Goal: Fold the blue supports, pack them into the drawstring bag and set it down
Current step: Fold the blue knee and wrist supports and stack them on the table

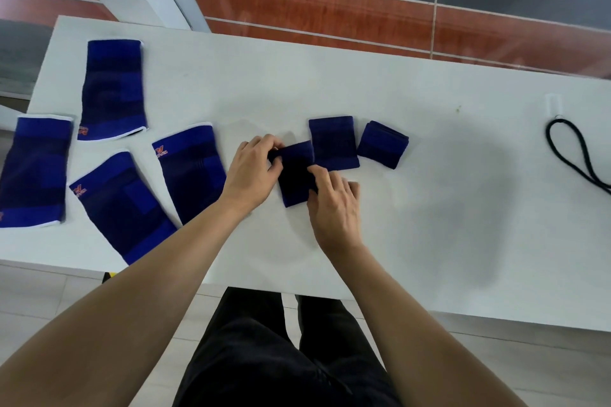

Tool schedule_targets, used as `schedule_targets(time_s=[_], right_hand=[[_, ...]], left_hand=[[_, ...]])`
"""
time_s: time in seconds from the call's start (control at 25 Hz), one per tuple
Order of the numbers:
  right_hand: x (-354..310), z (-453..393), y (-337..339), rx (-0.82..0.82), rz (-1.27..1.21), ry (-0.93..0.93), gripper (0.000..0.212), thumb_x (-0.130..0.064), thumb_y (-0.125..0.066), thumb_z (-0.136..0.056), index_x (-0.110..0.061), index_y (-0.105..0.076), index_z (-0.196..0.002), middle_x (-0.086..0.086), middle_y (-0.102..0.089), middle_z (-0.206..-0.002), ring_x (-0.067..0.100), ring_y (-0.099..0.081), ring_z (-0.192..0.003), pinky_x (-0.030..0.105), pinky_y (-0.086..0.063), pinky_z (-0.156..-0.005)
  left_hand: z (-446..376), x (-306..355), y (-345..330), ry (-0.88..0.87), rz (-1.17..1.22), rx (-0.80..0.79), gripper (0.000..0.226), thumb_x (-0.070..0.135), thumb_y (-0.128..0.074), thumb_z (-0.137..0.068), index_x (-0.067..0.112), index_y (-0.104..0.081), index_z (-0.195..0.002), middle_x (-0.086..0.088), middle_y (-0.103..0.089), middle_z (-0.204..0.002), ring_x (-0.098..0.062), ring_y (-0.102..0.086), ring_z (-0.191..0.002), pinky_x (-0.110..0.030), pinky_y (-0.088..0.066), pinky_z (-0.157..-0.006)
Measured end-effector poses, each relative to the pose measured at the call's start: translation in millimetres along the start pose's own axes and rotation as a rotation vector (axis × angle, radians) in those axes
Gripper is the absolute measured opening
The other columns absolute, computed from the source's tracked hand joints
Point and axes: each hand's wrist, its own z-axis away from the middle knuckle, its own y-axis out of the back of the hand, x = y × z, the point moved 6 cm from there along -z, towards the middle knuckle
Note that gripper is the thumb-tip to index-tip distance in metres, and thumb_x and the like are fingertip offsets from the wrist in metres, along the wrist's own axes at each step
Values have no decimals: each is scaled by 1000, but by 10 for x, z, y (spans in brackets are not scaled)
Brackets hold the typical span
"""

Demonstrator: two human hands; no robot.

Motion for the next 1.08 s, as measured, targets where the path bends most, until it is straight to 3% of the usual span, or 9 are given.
schedule_targets(time_s=[0.12,0.28,0.48,0.64,0.92,1.08], right_hand=[[146,-84,190,34,-212,-84,33,-5,-61,-94,-15,-58,-125,3,-60,-108,23,-61,-85,37,-49,-79],[403,-276,404,111,-282,-179,22,-10,-65,-95,-14,-66,-116,1,-56,-113,17,-61,-80,38,-55,-75],[623,-444,385,99,-252,-216,20,-14,-64,-96,-12,-69,-115,4,-57,-114,19,-62,-84,40,-55,-78],[626,-453,272,69,-166,-182,23,-16,-66,-94,-11,-70,-116,6,-59,-111,25,-61,-90,40,-53,-82],[607,-346,207,49,-58,-103,40,-26,-76,-82,-13,-67,-119,8,-59,-111,27,-57,-99,39,-47,-92],[617,-261,167,6,-38,-87,48,-11,-81,-76,-11,-65,-121,10,-58,-115,30,-58,-103,42,-49,-93]], left_hand=[[-123,199,42,-43,72,19,23,18,-59,-97,22,-64,-120,4,-62,-108,-10,-57,-86,-19,-43,-81],[-472,504,3,-118,67,8,26,24,-60,-96,26,-67,-120,3,-66,-105,-13,-60,-83,-27,-47,-82],[-754,574,-193,-93,2,-28,19,28,-66,-93,22,-65,-111,4,-70,-101,-21,-56,-99,-31,-47,-84],[-818,499,-240,-103,-94,6,14,28,-65,-93,23,-67,-106,2,-60,-110,-22,-51,-103,-34,-43,-94],[-834,430,-332,-106,-40,-58,11,27,-61,-95,24,-66,-105,-1,-64,-97,-22,-60,-93,-33,-49,-86],[-822,435,-340,-77,-36,-46,13,28,-60,-96,24,-67,-107,-3,-63,-98,-20,-60,-93,-27,-43,-82]])
